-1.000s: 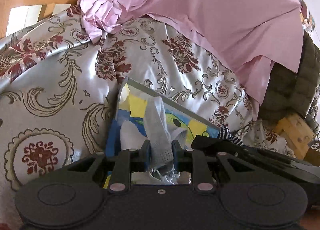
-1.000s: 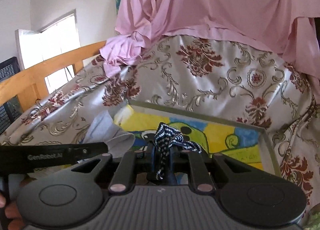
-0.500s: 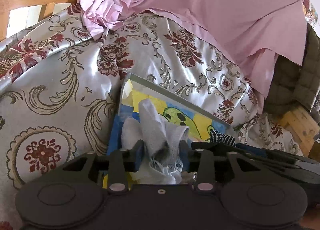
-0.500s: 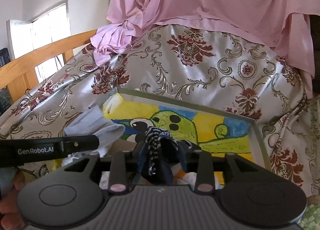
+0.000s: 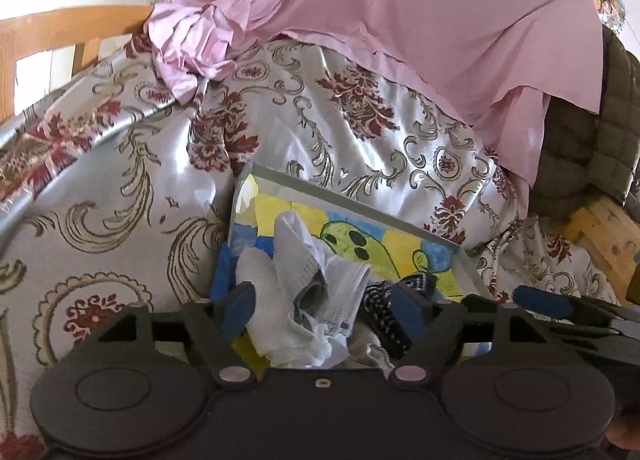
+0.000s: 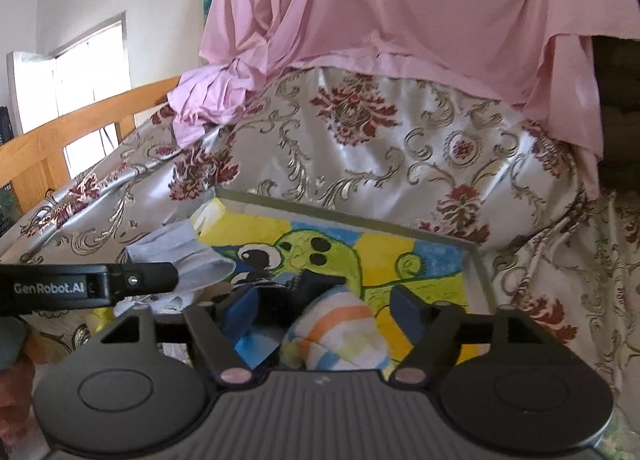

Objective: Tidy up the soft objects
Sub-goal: 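Open the right tool to drop the sock while the left releases the mask into the tray, then move both open tools back over the remaining pile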

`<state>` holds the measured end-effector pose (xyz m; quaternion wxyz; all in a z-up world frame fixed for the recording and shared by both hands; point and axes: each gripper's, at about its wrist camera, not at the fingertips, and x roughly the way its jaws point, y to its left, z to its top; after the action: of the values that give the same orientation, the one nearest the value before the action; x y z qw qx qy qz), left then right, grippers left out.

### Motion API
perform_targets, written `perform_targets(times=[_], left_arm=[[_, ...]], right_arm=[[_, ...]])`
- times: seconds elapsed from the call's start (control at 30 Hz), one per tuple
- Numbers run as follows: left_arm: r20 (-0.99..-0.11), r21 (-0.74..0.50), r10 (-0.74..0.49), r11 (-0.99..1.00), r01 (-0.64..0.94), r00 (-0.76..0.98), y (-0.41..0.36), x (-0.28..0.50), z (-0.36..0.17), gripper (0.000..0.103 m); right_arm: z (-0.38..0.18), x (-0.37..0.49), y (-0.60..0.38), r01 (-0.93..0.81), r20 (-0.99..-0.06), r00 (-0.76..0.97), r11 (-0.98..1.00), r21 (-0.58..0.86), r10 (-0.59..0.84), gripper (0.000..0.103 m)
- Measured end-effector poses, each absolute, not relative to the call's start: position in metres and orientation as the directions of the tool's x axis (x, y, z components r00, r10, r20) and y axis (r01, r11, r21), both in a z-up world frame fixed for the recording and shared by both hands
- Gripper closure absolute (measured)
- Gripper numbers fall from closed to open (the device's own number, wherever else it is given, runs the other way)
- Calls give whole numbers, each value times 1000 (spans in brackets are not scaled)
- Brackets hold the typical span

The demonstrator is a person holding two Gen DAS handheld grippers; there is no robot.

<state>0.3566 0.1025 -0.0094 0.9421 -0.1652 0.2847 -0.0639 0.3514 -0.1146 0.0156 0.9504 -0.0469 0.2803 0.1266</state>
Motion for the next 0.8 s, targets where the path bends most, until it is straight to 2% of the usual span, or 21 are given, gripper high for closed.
perform_targets(times=[0.17,0.33,0.53,0.8], left_arm=[[-488,-299,-183,954,34,853,95,339,5,15],[-443,-266,-160,963,40,882,88,310,21,4],[-413,-253,-160,966,56,897,71,270,36,1],[-365,-168,-147,982,90,919,35,211,43,1]], right_arm=[[29,329,-134,-243,-500,841,970,-12,204,12],[46,295,-155,-230,-433,878,973,-5,205,0],[58,250,-177,-231,-384,898,973,4,215,0],[51,185,-200,-220,-363,910,975,-15,199,0]])
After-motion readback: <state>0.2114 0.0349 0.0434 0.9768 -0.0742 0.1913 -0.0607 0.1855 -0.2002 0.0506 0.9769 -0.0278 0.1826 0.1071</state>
